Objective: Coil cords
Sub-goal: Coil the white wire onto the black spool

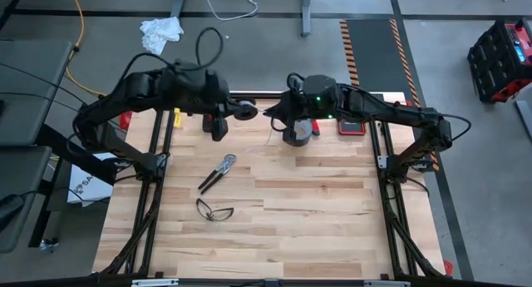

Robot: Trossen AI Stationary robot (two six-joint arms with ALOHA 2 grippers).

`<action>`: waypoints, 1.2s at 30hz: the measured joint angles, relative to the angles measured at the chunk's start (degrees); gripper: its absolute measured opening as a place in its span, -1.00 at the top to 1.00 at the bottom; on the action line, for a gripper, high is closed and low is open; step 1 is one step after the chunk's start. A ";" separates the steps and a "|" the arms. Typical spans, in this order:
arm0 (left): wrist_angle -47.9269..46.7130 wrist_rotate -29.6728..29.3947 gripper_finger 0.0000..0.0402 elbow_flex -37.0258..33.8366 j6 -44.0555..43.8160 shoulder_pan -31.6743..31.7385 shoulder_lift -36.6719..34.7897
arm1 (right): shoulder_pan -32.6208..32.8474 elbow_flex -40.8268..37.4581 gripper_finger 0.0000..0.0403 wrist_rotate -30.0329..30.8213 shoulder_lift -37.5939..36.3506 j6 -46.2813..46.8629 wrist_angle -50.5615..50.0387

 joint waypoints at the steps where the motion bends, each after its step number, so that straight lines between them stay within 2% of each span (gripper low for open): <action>1: 1.69 0.66 1.00 0.01 -0.78 0.13 -0.25 | 0.06 0.00 1.00 -0.01 0.00 0.20 0.45; 12: 16.31 1.78 1.00 0.00 -3.08 2.26 -0.17 | 0.19 0.00 1.00 -1.51 0.02 2.17 7.27; 17: 21.29 2.08 1.00 0.00 -7.41 3.44 -0.13 | 0.21 0.02 0.98 -2.70 0.07 2.41 11.03; 21: 24.04 7.84 1.00 0.00 -13.82 4.31 -0.13 | 0.26 0.02 0.92 -3.23 0.11 3.60 13.32; 26: 28.76 10.04 1.00 0.00 -20.87 4.45 -0.14 | 1.28 0.00 0.83 -3.77 0.26 3.36 15.90; 30: 32.78 11.00 1.00 0.02 -22.26 4.40 -0.22 | 2.34 -0.02 0.72 -4.07 0.29 3.24 17.95; 36: 34.03 10.99 1.00 0.02 -22.32 4.38 -0.22 | 3.29 -0.02 0.60 -3.96 0.28 3.45 18.28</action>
